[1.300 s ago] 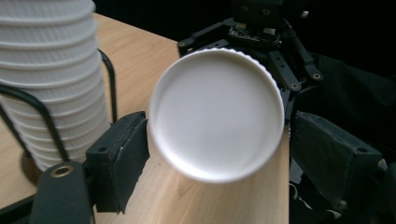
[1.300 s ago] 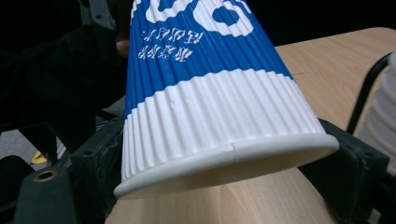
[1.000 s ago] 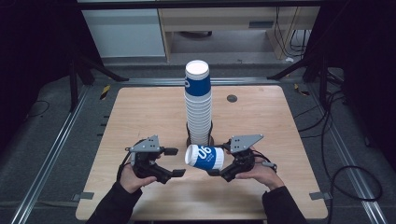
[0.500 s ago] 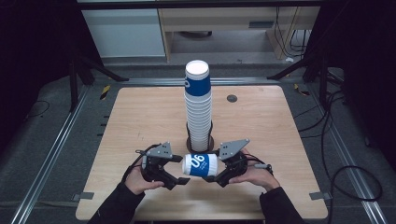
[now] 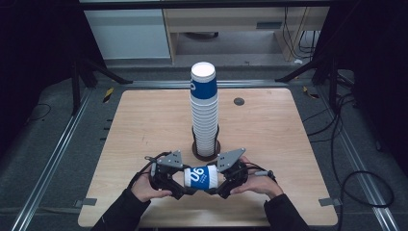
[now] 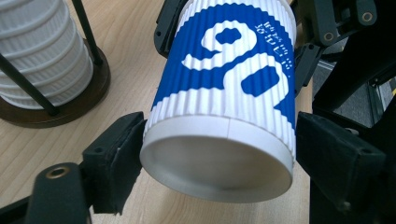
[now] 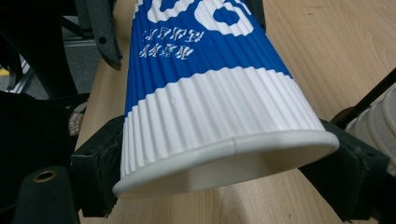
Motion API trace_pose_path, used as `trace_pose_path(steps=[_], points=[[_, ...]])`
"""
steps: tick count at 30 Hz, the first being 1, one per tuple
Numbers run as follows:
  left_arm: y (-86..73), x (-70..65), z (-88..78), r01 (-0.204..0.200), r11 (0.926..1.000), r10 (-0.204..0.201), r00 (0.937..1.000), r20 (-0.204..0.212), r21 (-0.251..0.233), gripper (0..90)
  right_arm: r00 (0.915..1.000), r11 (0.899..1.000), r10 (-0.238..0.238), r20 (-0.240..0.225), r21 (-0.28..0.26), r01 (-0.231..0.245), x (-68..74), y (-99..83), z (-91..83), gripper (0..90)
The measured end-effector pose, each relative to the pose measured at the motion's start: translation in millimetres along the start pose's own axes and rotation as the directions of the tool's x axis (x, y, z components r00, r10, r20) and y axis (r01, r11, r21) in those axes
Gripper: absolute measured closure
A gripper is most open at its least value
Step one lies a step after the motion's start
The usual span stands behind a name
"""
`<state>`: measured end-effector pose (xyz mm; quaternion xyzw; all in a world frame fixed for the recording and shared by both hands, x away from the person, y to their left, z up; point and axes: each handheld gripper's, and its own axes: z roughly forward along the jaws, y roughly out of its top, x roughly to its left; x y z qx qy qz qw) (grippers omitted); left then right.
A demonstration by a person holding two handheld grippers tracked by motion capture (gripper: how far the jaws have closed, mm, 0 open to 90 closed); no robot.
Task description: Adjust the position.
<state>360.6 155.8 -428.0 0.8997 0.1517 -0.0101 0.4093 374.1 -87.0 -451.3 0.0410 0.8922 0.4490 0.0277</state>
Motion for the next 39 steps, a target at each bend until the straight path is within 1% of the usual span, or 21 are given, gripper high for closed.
trace_pose_path(steps=[4,7,15,17,23,26,27,28,29,30,31,32,38,39], points=[[-0.6,-0.1,0.6,0.000,1.0000,0.000,1.0000,0.006,0.000,24.2,0.9999,1.000,-0.012,-0.005,0.015,0.012,0.8,0.0,2.1,15.2],[-0.8,-0.2,1.1,-0.007,0.9999,0.007,0.9999,0.011,0.008,24.9,0.9999,1.000,-0.014,-0.010,0.023,0.014,1.3,0.1,2.7,15.1],[-1.4,-0.7,0.9,-0.017,0.9998,0.017,0.9998,0.012,0.008,26.0,0.9997,0.999,-0.021,-0.012,0.030,0.021,1.5,-0.2,3.1,14.9],[-1.3,-1.4,0.9,-0.022,0.9997,0.022,0.9997,0.012,0.005,26.1,0.9998,0.999,-0.017,-0.014,0.031,0.018,1.5,-0.3,3.3,14.8],[-1.3,-1.1,-0.4,-0.020,0.9998,0.020,0.9998,0.009,-0.006,26.3,0.9998,1.000,-0.018,-0.010,0.023,0.019,1.4,0.0,2.5,14.2],[-1.1,-0.6,-1.8,-0.015,0.9998,0.015,0.9998,0.010,-0.016,26.4,0.9999,1.000,-0.011,-0.007,0.012,0.011,0.6,0.2,2.2,13.2],[-1.3,0.1,-3.0,-0.013,0.9997,0.013,0.9999,-0.001,-0.022,26.3,1.0000,1.000,-0.006,-0.001,0.002,0.006,0.2,0.5,1.7,11.2],[-1.3,0.1,-3.0,-0.013,0.9997,0.013,0.9999,-0.001,-0.022,26.4,1.0000,1.000,-0.006,-0.001,0.002,0.006,0.2,0.5,1.7,11.2],[-1.8,1.2,-4.7,-0.007,0.9994,0.007,0.9999,-0.010,-0.033,26.4,0.9999,1.000,0.001,0.012,-0.016,-0.001,-1.1,1.0,-0.5,9.6],[-1.8,1.2,-4.7,-0.007,0.9994,0.007,0.9999,-0.010,-0.033,26.4,0.9999,1.000,0.001,0.012,-0.016,-0.001,-1.1,1.0,-0.5,9.6],[-2.1,2.5,-7.0,-0.002,0.9990,0.002,0.9999,-0.017,-0.044,26.4,0.9997,0.999,0.015,0.020,-0.035,-0.014,-2.4,1.4,-3.9,7.9],[-2.1,2.5,-7.0,-0.002,0.9990,0.002,0.9999,-0.017,-0.044,26.4,0.9995,0.999,0.020,0.023,-0.043,-0.019,-2.9,1.5,-5.4,7.8],[-4.7,8.8,-20.3,0.020,0.9949,-0.024,0.9986,-0.047,-0.099,26.4,0.9967,0.992,0.056,0.060,-0.120,-0.048,-7.7,2.4,-21.1,7.3],[-4.7,8.8,-20.3,0.020,0.9949,-0.024,0.9986,-0.047,-0.099,26.4,0.9967,0.992,0.056,0.060,-0.120,-0.048,-7.7,2.4,-21.1,7.3]])
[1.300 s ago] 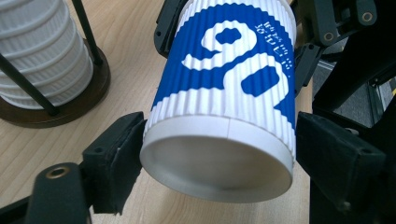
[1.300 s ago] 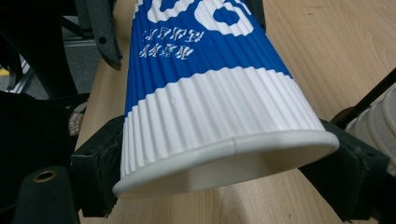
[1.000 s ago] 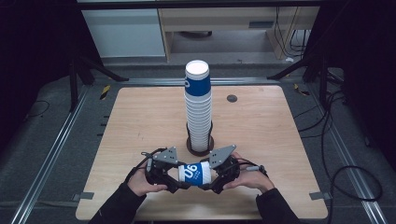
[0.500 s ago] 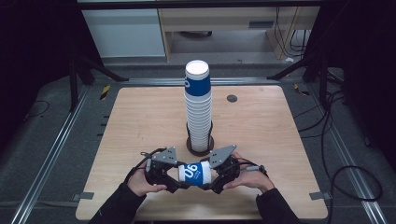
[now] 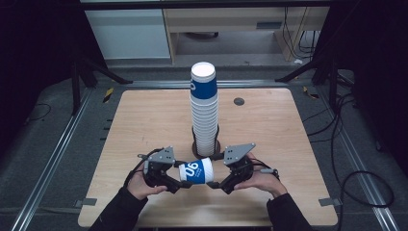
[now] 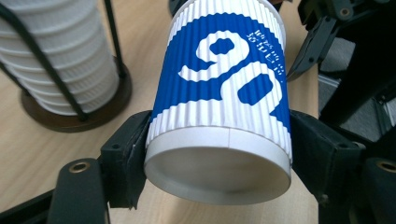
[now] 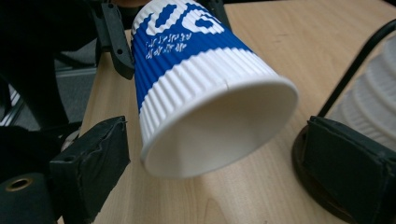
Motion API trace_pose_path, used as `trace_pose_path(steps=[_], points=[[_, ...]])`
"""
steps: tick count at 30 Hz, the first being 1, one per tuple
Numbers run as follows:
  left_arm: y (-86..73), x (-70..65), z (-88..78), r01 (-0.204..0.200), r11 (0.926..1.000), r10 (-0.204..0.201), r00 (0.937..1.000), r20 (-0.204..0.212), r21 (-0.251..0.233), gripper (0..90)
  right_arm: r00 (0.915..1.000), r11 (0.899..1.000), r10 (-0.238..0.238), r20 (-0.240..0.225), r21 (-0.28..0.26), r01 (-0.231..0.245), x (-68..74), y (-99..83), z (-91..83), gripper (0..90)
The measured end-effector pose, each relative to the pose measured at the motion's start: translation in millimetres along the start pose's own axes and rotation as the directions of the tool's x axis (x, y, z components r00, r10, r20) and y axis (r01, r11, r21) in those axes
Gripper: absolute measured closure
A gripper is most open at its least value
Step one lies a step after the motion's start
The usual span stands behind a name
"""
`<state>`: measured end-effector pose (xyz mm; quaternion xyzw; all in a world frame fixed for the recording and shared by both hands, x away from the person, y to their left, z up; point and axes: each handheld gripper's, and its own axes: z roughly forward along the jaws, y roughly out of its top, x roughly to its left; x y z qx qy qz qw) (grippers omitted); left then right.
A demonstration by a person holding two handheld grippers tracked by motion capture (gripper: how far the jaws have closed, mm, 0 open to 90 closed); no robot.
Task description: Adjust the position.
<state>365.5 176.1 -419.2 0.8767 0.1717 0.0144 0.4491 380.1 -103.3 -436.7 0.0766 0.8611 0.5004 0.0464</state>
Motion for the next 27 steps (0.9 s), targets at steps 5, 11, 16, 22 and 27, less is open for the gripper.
trace_pose_path(steps=[5,11,16,22,27], points=[[-0.4,3.6,-11.6,0.014,0.9968,-0.016,0.9996,-0.023,-0.079,26.3,0.9982,0.996,0.052,0.030,-0.079,-0.050,-6.6,0.4,-15.9,7.5],[-0.5,5.1,-14.8,0.028,0.9925,-0.031,0.9993,-0.023,-0.119,26.3,0.9950,0.988,0.092,0.038,-0.124,-0.087,-10.3,-0.4,-22.7,7.5],[0.4,2.2,-12.7,0.023,0.9881,-0.028,0.9990,-0.035,-0.152,26.3,0.9934,0.985,0.110,0.033,-0.137,-0.105,-11.0,-0.9,-23.1,7.6],[1.4,0.1,-11.0,0.022,0.9844,-0.027,0.9993,-0.026,-0.174,26.3,0.9919,0.980,0.126,0.011,-0.157,-0.123,-9.8,0.2,-22.7,7.5],[2.4,-2.1,-9.5,0.018,0.9827,-0.022,0.9996,-0.020,-0.184,26.3,0.9914,0.978,0.131,-0.008,-0.163,-0.130,-8.7,1.1,-21.4,7.4]])
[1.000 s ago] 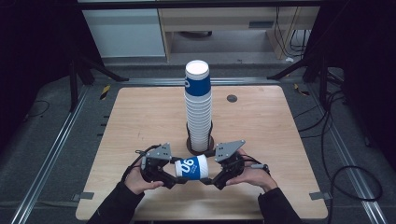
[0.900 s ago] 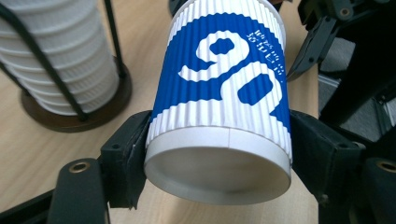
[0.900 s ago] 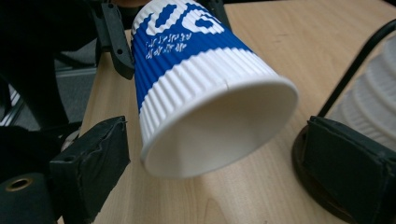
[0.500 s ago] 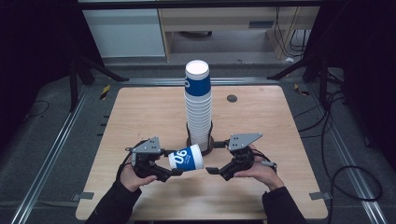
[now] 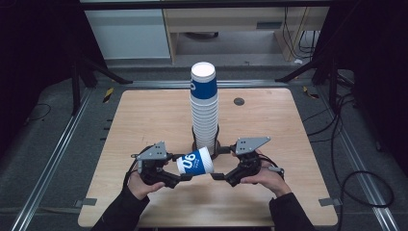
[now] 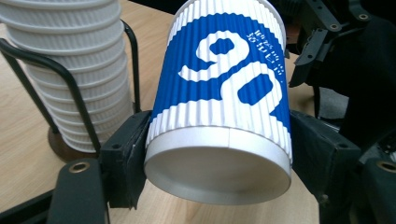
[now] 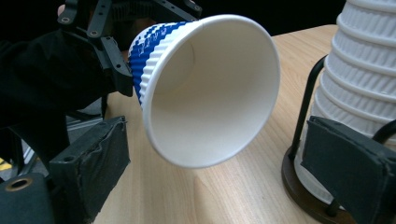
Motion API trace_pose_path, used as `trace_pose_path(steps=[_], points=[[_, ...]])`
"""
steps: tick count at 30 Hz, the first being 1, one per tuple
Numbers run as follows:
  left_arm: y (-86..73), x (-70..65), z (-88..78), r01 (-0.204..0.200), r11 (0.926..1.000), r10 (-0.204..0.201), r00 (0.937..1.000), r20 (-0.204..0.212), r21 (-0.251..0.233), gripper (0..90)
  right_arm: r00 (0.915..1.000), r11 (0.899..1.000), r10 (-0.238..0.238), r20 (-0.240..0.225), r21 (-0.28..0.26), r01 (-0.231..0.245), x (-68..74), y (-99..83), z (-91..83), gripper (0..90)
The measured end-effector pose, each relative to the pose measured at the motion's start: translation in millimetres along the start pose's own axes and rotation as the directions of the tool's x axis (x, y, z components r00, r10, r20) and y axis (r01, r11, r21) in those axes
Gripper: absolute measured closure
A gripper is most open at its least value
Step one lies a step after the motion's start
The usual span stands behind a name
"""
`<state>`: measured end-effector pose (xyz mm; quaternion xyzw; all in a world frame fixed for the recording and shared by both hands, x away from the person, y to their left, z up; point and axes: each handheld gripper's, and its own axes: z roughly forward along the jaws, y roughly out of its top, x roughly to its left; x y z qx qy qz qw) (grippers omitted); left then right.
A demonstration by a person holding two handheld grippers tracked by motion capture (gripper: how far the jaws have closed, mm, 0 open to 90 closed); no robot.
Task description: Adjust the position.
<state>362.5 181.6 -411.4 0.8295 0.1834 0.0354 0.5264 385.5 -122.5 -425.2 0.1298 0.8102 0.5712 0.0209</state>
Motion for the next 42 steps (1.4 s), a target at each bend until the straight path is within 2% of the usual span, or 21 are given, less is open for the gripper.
trace_pose_path(steps=[9,18,23,24,30,35,42], points=[[0.9,-3.2,2.9,-0.008,1.0000,0.008,0.9998,0.015,-0.005,26.3,0.9996,1.000,0.004,-0.029,-0.015,-0.004,2.8,1.3,3.3,7.4],[1.5,-7.9,8.5,-0.022,0.9998,0.022,0.9985,0.050,0.002,26.3,0.9980,1.000,0.014,-0.062,-0.012,-0.014,4.8,0.9,9.2,7.7],[2.0,-10.4,10.6,-0.026,0.9997,0.025,0.9967,0.077,0.003,26.4,0.9956,0.999,0.032,-0.088,-0.008,-0.033,5.0,0.0,10.5,8.9],[1.9,-11.7,11.8,-0.028,0.9996,0.028,0.9959,0.086,0.007,26.4,0.9937,0.999,0.034,-0.106,-0.010,-0.036,5.4,-0.3,11.5,9.7],[1.7,-13.2,13.8,-0.037,0.9992,0.036,0.9942,0.101,0.013,26.4,0.9884,0.999,0.043,-0.146,-0.009,-0.045,6.6,-1.2,14.0,11.7],[1.6,-11.3,13.4,-0.028,0.9995,0.026,0.9936,0.110,0.016,26.4,0.9880,0.999,0.043,-0.148,-0.014,-0.045,6.3,-2.0,14.0,13.1],[2.0,-10.1,12.6,-0.019,0.9998,0.018,0.9951,0.097,0.011,24.3,0.9886,0.999,0.034,-0.147,-0.023,-0.038,6.6,-1.0,11.8,15.6]])
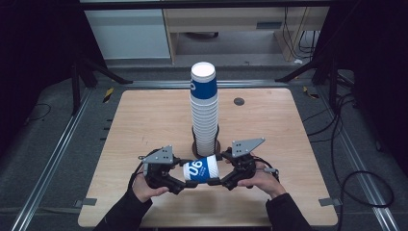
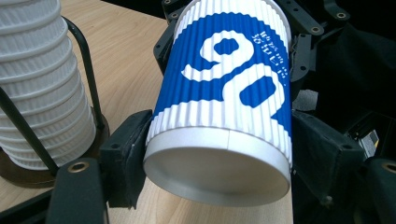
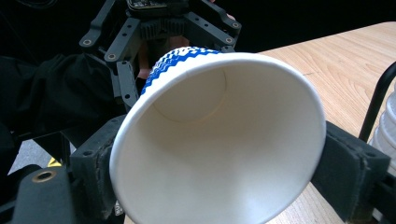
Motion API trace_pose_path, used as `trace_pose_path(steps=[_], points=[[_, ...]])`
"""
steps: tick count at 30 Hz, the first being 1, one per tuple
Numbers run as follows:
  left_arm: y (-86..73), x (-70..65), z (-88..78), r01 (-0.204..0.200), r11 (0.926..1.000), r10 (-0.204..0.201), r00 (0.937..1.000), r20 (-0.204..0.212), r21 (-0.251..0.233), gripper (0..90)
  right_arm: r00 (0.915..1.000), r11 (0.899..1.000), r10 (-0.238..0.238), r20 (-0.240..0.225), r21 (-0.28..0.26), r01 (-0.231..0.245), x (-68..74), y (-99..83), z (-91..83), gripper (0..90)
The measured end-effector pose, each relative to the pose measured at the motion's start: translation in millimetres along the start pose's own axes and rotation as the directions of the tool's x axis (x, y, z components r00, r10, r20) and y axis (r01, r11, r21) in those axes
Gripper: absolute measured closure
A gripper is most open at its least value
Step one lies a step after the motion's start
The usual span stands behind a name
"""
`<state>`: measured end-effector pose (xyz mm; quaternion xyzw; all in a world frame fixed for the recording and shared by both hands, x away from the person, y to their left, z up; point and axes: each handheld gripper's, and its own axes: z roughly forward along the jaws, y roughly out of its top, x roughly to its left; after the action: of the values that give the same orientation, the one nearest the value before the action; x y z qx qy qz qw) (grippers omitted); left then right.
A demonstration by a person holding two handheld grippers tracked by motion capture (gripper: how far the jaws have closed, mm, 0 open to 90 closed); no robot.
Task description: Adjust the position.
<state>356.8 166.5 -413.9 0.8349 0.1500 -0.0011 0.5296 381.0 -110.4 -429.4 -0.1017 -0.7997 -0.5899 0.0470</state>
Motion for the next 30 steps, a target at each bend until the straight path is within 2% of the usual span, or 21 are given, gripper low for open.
trace_pose_path(steps=[8,11,12,15,16,17,19,20,22,23,24,25,26,28,29,30], points=[[-0.1,1.0,-0.9,0.001,1.0000,-0.001,0.9999,-0.017,0.007,22.5,0.9998,1.000,-0.018,0.013,-0.003,0.018,1.4,1.4,-2.3,16.6],[-0.2,2.2,-2.1,0.003,1.0000,-0.003,0.9998,-0.019,0.009,19.3,0.9995,1.000,-0.020,0.024,-0.011,0.020,1.1,2.6,-5.8,16.6],[0.2,3.0,-3.7,-0.001,0.9998,0.001,0.9995,-0.033,0.022,18.0,0.9988,1.000,-0.028,0.040,-0.012,0.028,1.2,4.0,-9.4,16.5],[0.2,4.3,-5.8,0.003,0.9992,-0.002,0.9992,-0.039,0.040,15.6,0.9971,0.999,-0.042,0.063,0.009,0.042,1.7,6.4,-13.6,16.4],[-0.7,6.8,-6.8,0.008,0.9976,-0.005,0.9993,-0.038,0.069,15.0,0.9961,0.999,-0.049,0.073,0.015,0.048,1.8,6.9,-14.7,16.4],[-0.7,6.8,-6.8,0.008,0.9976,-0.005,0.9993,-0.038,0.069,14.3,0.9957,0.999,-0.051,0.077,0.022,0.050,1.7,7.2,-15.0,16.4],[-3.2,8.8,-4.4,0.002,0.9934,0.005,0.9982,-0.060,0.115,14.1,0.9939,0.997,-0.060,0.093,0.050,0.055,1.5,6.8,-14.3,16.3],[-3.2,8.8,-4.4,0.002,0.9934,0.005,0.9982,-0.060,0.115,14.0,0.9934,0.996,-0.064,0.096,0.065,0.058,1.2,6.2,-12.9,16.3],[-5.3,8.8,0.9,-0.007,0.9869,0.018,0.9976,-0.067,0.161,13.1,0.9925,0.993,-0.066,0.102,0.102,0.056,1.1,4.5,-9.1,16.2],[-5.3,8.8,0.9,-0.007,0.9869,0.018,0.9976,-0.067,0.161,13.0,0.9925,0.993,-0.066,0.102,0.102,0.056,1.1,4.5,-9.1,16.2],[-6.9,7.7,5.9,-0.025,0.9786,0.041,0.9964,-0.075,0.204,12.9,0.9924,0.989,-0.071,0.101,0.139,0.057,1.0,2.4,-2.6,16.1],[-6.9,7.7,5.9,-0.025,0.9786,0.041,0.9964,-0.075,0.204,12.8,0.9923,0.987,-0.073,0.100,0.151,0.057,1.0,1.7,-0.1,16.1],[-7.9,6.7,8.9,-0.032,0.9749,0.050,0.9959,-0.075,0.220,12.8,0.9923,0.987,-0.073,0.100,0.151,0.057,1.0,1.7,-0.1,16.1],[-9.5,4.1,15.4,-0.057,0.9630,0.078,0.9946,-0.069,0.263,12.8,0.9929,0.982,-0.076,0.092,0.180,0.059,1.2,-0.2,6.3,16.1],[-10.6,2.1,20.0,-0.074,0.9537,0.096,0.9936,-0.061,0.292,12.9,0.9940,0.977,-0.077,0.077,0.204,0.059,1.5,-2.1,12.3,16.1],[-11.4,0.9,22.5,-0.081,0.9504,0.102,0.9933,-0.055,0.300,13.0,0.9945,0.976,-0.076,0.073,0.210,0.059,1.7,-2.5,14.0,16.1]])
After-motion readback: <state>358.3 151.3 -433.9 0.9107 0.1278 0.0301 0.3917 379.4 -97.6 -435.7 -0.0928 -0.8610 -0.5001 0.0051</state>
